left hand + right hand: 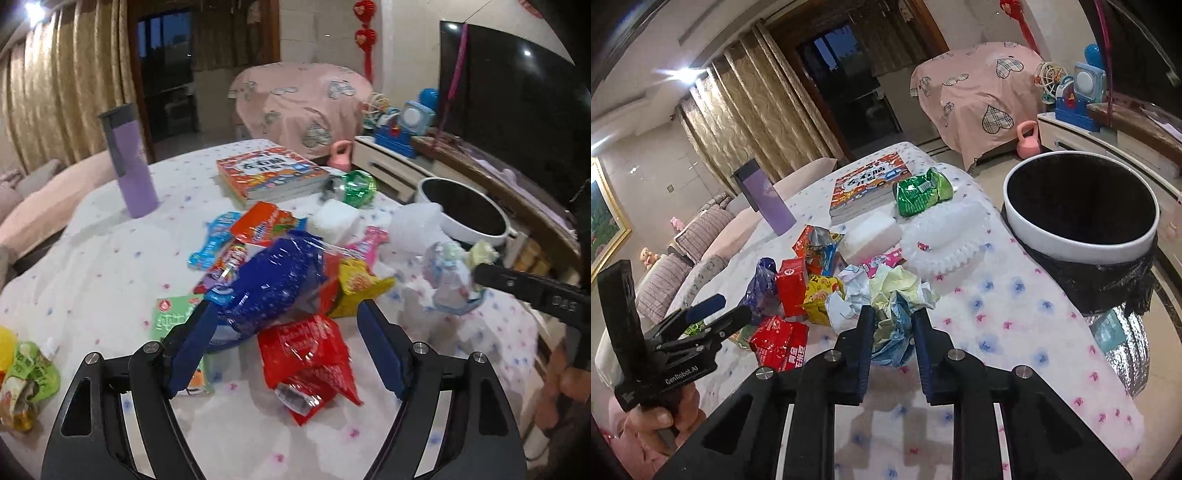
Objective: Collect trash
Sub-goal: 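Grasp the red wrapper with the left tool while the right tool grasps crumpled paper, then carry both items over the bin and open both tools to drop them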
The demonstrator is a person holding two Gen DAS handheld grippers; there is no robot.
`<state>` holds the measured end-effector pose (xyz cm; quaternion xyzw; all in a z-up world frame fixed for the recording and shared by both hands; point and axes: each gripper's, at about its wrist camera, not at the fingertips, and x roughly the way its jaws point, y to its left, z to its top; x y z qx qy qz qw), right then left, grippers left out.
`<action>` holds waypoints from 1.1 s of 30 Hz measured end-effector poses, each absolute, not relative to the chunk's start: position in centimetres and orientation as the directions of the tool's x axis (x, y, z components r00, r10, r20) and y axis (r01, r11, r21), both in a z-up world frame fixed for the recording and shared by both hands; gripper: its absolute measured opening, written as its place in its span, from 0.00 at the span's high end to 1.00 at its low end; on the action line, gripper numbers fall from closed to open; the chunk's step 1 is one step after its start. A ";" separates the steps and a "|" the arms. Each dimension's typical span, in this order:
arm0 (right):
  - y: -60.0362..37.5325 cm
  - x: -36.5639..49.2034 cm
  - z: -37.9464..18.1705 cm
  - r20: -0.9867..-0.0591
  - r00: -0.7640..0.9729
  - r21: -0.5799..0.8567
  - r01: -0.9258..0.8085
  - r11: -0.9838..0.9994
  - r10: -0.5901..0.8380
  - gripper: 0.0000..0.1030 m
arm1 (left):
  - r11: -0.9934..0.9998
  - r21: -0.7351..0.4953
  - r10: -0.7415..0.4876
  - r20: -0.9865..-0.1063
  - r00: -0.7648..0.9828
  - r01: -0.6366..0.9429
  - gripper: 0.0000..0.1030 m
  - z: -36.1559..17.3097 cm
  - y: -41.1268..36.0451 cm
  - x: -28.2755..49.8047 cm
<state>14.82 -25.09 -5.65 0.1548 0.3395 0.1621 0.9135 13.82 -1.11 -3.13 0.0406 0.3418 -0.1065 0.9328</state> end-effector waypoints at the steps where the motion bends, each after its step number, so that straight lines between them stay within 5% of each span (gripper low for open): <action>1: -25.0 14.7 -5.8 -0.572 0.715 0.393 -0.191 0.900 0.401 0.79 | 0.974 -0.002 -0.173 -0.655 0.736 0.227 0.22 -3.4 -1.1 13.6; 8: -24.7 14.9 -6.6 -0.591 0.704 0.385 -0.183 0.905 0.394 0.79 | 0.989 -0.018 -0.109 -0.750 0.652 0.145 0.27 -8.1 -1.9 13.2; 11: -25.0 14.9 -6.5 -0.592 0.705 0.382 -0.180 0.906 0.389 0.79 | 0.990 -0.074 -0.133 -0.763 0.633 0.118 0.53 -8.8 -1.6 13.9; 21: -26.8 13.8 -5.8 -0.570 0.725 0.395 -0.170 0.903 0.386 0.79 | 0.975 -0.125 -0.218 -0.721 0.657 0.186 0.82 -6.4 -3.9 12.5; 33: -31.8 12.7 -4.3 -0.535 0.774 0.411 -0.112 0.905 0.339 0.79 | 0.933 -0.139 -0.334 -0.678 0.655 0.332 0.84 -3.3 -10.6 13.2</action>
